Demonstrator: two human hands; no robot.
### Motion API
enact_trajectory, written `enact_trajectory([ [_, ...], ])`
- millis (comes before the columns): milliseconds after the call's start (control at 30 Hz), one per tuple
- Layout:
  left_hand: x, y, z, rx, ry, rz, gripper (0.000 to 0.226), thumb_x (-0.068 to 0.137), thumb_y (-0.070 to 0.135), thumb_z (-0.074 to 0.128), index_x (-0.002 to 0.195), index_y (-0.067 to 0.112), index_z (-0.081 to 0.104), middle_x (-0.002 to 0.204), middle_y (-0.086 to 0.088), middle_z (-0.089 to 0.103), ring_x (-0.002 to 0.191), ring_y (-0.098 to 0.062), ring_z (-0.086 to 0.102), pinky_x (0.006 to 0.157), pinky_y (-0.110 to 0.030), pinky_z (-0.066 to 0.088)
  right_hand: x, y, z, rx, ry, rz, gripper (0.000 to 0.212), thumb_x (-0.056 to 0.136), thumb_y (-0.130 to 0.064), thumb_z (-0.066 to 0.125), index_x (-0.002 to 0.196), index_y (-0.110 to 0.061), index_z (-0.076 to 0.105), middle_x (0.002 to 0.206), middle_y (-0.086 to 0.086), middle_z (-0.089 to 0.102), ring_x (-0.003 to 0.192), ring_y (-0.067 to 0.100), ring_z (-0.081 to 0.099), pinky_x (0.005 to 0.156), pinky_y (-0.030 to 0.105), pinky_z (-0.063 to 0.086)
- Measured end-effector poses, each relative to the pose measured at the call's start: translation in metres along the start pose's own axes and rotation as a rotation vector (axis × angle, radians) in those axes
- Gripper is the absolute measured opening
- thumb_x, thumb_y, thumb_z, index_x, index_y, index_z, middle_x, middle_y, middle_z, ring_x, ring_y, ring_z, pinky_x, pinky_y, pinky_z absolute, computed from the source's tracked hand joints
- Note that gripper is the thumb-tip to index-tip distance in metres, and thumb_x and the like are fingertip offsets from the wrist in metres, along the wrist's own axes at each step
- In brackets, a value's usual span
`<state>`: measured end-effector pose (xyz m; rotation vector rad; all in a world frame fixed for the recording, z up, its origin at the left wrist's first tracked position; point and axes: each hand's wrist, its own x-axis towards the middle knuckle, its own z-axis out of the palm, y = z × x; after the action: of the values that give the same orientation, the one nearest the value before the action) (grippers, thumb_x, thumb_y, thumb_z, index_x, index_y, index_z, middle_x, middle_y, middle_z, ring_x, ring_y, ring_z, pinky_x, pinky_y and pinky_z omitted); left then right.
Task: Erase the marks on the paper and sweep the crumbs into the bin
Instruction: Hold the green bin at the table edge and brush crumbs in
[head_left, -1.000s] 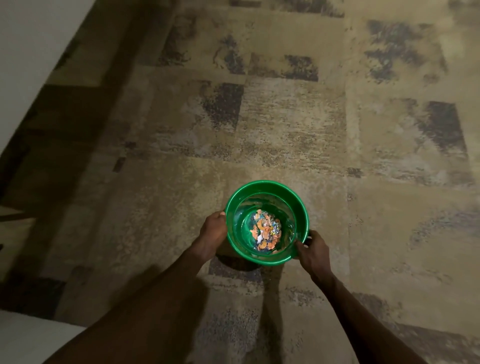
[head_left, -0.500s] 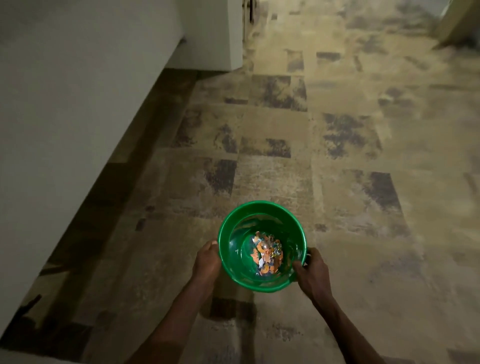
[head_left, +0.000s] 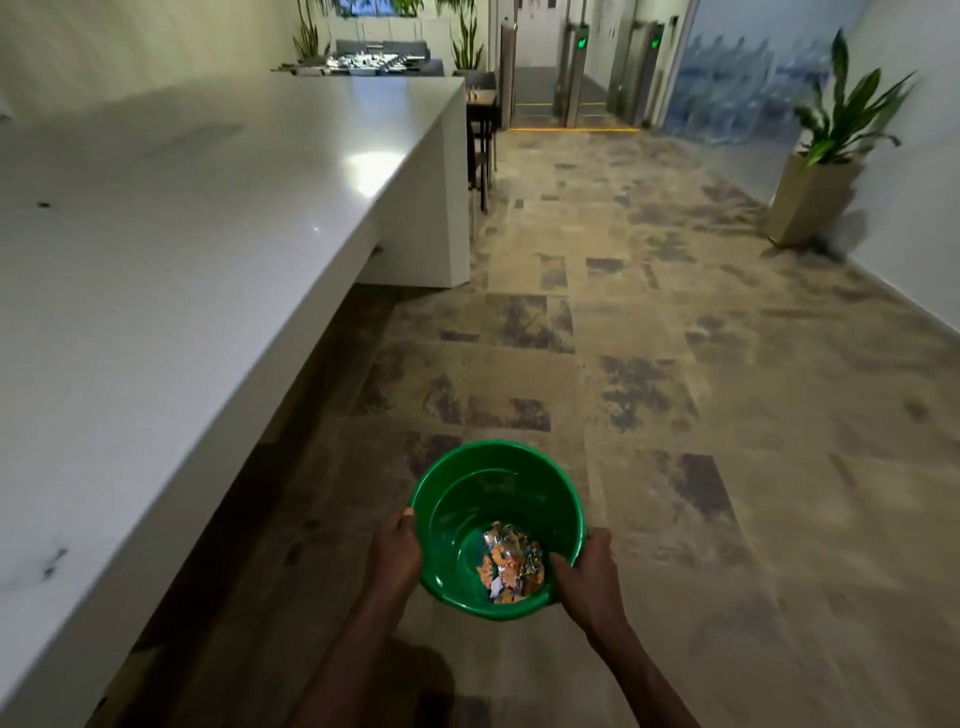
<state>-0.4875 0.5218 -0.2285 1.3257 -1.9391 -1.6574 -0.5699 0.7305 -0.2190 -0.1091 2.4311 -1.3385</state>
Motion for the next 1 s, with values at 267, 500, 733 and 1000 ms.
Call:
enact_trajectory([
  [267, -0.058, 0.066, -0.041, -0.020, -0.025, 0.104, 0.032, 0.106, 0.017, 0.038, 0.096, 0.018, 0.068, 0.091, -0.010, 0.070, 0.081, -0.024, 0.065, 0.074, -0.034, 0.050, -0.050, -0.055, -0.032, -0.002, -0.058, -0.038, 0.040, 0.088, -0.014, 0.059, 0.113, -0.021, 0.029, 0.103, 0.006, 0.060, 0.089, 0.028, 0.066, 0.077, 0.047, 0.058],
  [500, -0.111, 0.095, -0.066, 0.029, -0.077, 0.183, 0.032, 0.106, 0.008, 0.035, 0.105, -0.002, 0.065, 0.090, -0.014, 0.066, 0.075, -0.019, 0.060, 0.057, -0.014, 0.046, -0.079, -0.074, -0.046, 0.056, -0.086, 0.003, 0.043, 0.089, -0.009, 0.055, 0.123, -0.016, 0.029, 0.106, 0.009, 0.056, 0.091, 0.031, 0.066, 0.074, 0.053, 0.060],
  [733, -0.136, 0.105, -0.101, 0.167, -0.052, 0.275, 0.029, 0.107, 0.011, 0.034, 0.117, 0.003, 0.059, 0.103, -0.009, 0.063, 0.074, -0.001, 0.054, 0.053, -0.003, 0.039, -0.101, -0.093, -0.035, 0.085, -0.124, -0.032, 0.044, 0.090, -0.007, 0.056, 0.125, -0.018, 0.030, 0.108, 0.007, 0.054, 0.089, 0.029, 0.066, 0.070, 0.051, 0.061],
  [1000, -0.140, 0.128, -0.168, 0.333, 0.037, 0.382, 0.046, 0.108, 0.025, 0.036, 0.150, 0.009, 0.038, 0.155, -0.010, 0.039, 0.142, -0.024, 0.037, 0.113, -0.029, 0.027, -0.129, -0.121, 0.000, 0.052, -0.144, -0.074, 0.040, 0.090, -0.006, 0.054, 0.122, -0.015, 0.032, 0.110, 0.010, 0.055, 0.088, 0.028, 0.065, 0.070, 0.047, 0.061],
])
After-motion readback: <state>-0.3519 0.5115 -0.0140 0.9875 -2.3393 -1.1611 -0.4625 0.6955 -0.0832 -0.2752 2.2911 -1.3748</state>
